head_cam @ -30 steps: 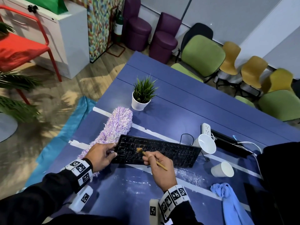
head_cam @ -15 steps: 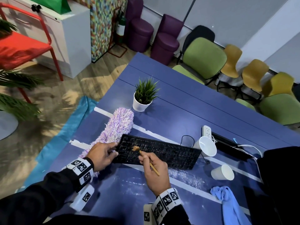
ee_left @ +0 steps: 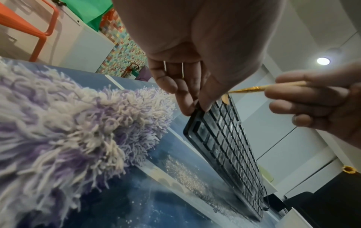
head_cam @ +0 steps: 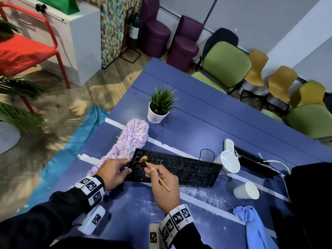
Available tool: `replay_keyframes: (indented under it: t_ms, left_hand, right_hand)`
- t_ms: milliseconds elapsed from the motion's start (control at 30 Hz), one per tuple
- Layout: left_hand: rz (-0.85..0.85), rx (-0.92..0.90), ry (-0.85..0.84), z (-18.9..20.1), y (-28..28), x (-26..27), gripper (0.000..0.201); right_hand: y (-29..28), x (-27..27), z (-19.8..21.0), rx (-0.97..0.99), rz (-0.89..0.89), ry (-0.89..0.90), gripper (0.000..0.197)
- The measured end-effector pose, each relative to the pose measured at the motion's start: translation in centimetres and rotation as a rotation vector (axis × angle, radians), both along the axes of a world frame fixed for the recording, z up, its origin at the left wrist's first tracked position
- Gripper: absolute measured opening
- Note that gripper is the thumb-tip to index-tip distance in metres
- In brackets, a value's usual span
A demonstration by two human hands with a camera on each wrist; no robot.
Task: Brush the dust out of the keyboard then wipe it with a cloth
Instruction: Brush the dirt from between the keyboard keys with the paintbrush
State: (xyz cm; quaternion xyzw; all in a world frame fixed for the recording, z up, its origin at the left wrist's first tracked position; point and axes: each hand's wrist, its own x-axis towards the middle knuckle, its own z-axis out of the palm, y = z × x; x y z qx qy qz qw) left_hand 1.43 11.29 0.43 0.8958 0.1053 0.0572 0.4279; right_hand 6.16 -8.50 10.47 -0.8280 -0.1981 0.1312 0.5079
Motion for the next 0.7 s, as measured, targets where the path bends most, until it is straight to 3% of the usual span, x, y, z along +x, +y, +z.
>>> replay_keyframes:
  t_ms: [67,200,367,467,633,700]
  left_hand:
    - [-0.003,0.002,0.003,-0.3,0.3,-0.1,0.034]
    - [-0.012,0.023,0.009,-0.2,0.1,-0.2,0.035]
    - [0.013,0.032,0.040,0.4,0.3,-0.1,0.024]
    - [-0.019,0.030,0.027,1.3,0.0,-0.1,0.013]
    - [0.002,0.035,-0.008,1.2,-0.2,-0.3,0.024]
    - [0.002,0.047,0.006,1.0,-0.3,-0.3,0.028]
  right_hand:
    - [0.7,-0.3,0.5,-0.026,0.057,-0.012,0.022]
    - [1.2,-0.3,0.5,0.077,-0.103,0.045,0.022]
    - [2.8,-1.2,0.4,0.012,0.014,0.027,0.020]
    - [1.7,-0.3,0.8,0.052,-0.106,0.086,0.020]
    - [-2.2,1.6,0.9,0.090,-0.347,0.137,0.023]
    - [-2.1,1.3,0.6,0.064,-0.334,0.130,0.021]
